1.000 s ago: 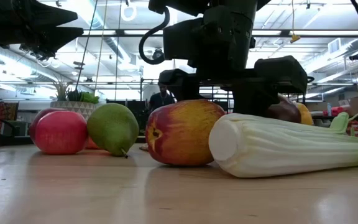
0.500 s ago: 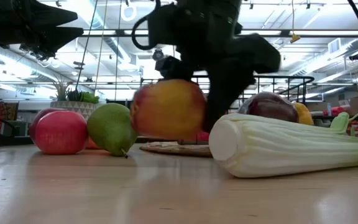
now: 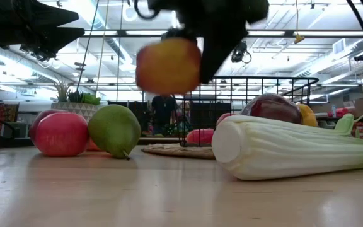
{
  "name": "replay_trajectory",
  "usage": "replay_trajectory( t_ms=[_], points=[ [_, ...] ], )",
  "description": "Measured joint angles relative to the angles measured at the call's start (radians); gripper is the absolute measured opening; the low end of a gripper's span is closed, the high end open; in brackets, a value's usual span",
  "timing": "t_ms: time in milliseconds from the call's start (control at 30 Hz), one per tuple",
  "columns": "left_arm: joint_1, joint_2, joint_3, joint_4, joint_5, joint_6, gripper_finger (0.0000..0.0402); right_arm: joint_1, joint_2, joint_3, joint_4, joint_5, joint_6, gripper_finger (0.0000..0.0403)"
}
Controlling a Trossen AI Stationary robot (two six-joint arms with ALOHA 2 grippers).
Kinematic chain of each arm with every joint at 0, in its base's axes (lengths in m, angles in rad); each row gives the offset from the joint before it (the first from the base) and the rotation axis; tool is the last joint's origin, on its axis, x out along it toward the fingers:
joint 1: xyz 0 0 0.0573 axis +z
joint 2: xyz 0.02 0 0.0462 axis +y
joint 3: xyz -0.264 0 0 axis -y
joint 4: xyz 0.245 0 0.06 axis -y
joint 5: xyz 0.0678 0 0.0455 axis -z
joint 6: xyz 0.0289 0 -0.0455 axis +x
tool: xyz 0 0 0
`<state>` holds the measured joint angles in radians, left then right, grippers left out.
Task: Build produce basket
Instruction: Put the dark apple into the black wire basket
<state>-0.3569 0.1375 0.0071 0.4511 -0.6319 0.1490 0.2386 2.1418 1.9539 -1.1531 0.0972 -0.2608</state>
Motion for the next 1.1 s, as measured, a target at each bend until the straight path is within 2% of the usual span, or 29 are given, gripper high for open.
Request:
replay_trajectory(
  t_ms=[200, 333, 733, 967, 1100],
  points=[
    [0.000, 0.000, 0.000, 0.000, 0.000, 0.000, 0.0281, -0.005, 0.000, 0.139, -0.128, 0.060, 0.036, 0.0311],
    [0.000, 0.000, 0.000, 0.000, 0.000, 0.000, 0.0281, -0.022, 0.000, 0.186, -0.182, 0.065, 0.082, 0.0311],
    [0.000, 0.000, 0.000, 0.000, 0.000, 0.000, 0.0281, -0.064, -0.030, 0.204, -0.416, 0.086, 0.254, 0.0311],
    [0.000, 0.000, 0.000, 0.000, 0.000, 0.000, 0.0281, -0.064, -0.125, 0.204, -0.418, 0.097, 0.319, 0.0311],
    [0.000, 0.000, 0.000, 0.000, 0.000, 0.000, 0.0281, -0.064, -0.177, 0.200, -0.416, 0.146, 0.366, 0.0311]
  ],
)
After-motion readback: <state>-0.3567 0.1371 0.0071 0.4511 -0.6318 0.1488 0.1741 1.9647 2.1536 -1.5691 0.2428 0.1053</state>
